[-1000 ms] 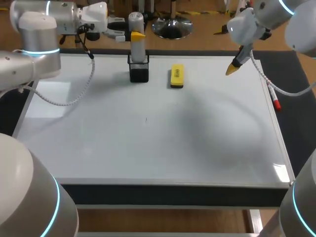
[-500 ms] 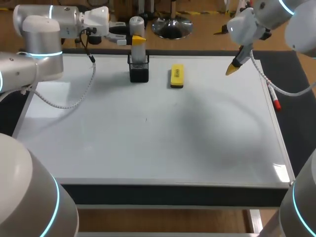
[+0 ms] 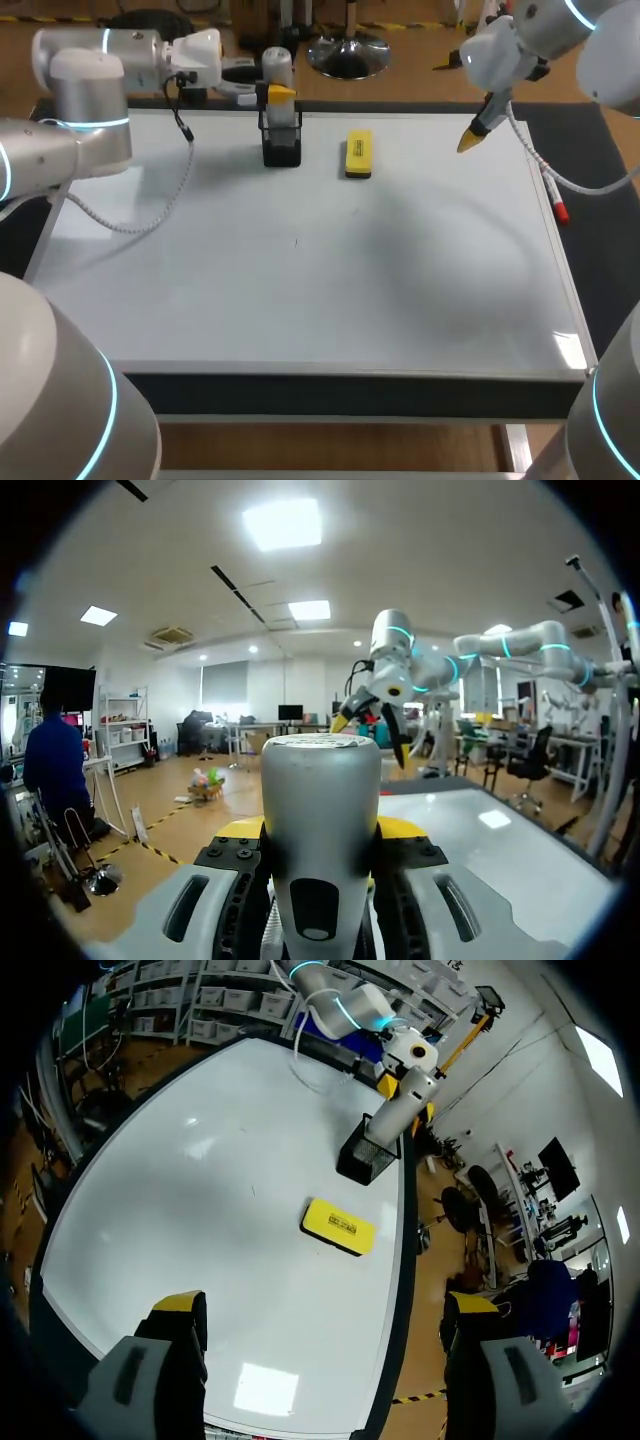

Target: Pick up the inspection probe, press it on each red-marked spot on the whiteboard one by one, put down the probe, pick up the eraser, and wipe off all the red marks.

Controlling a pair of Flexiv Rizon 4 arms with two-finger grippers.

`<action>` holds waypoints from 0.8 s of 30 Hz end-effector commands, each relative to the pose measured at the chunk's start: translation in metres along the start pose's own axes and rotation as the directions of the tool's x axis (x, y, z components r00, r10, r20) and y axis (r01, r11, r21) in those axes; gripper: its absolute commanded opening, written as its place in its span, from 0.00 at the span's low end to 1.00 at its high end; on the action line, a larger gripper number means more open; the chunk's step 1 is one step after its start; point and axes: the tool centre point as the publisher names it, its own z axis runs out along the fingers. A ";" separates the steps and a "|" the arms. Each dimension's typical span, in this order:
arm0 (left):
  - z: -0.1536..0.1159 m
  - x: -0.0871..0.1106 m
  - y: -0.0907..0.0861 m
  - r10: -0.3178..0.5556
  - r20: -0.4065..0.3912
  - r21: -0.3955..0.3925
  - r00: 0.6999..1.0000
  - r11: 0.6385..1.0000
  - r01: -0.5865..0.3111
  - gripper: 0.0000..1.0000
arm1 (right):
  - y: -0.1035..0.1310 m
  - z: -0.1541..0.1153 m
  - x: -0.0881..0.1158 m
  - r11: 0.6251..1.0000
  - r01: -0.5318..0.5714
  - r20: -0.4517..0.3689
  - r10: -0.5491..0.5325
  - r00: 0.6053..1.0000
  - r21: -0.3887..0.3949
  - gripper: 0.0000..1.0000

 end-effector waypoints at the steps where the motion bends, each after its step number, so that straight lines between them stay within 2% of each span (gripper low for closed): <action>1: 0.001 -0.002 0.005 0.003 -0.006 0.005 1.000 1.000 -0.003 0.00 | 0.000 0.000 0.000 1.000 0.001 -0.002 -0.001 1.000 0.002 1.00; 24: -0.001 -0.005 0.024 -0.005 -0.006 -0.002 1.000 1.000 0.005 0.00 | 0.000 0.000 0.000 1.000 0.001 -0.002 -0.001 1.000 0.002 1.00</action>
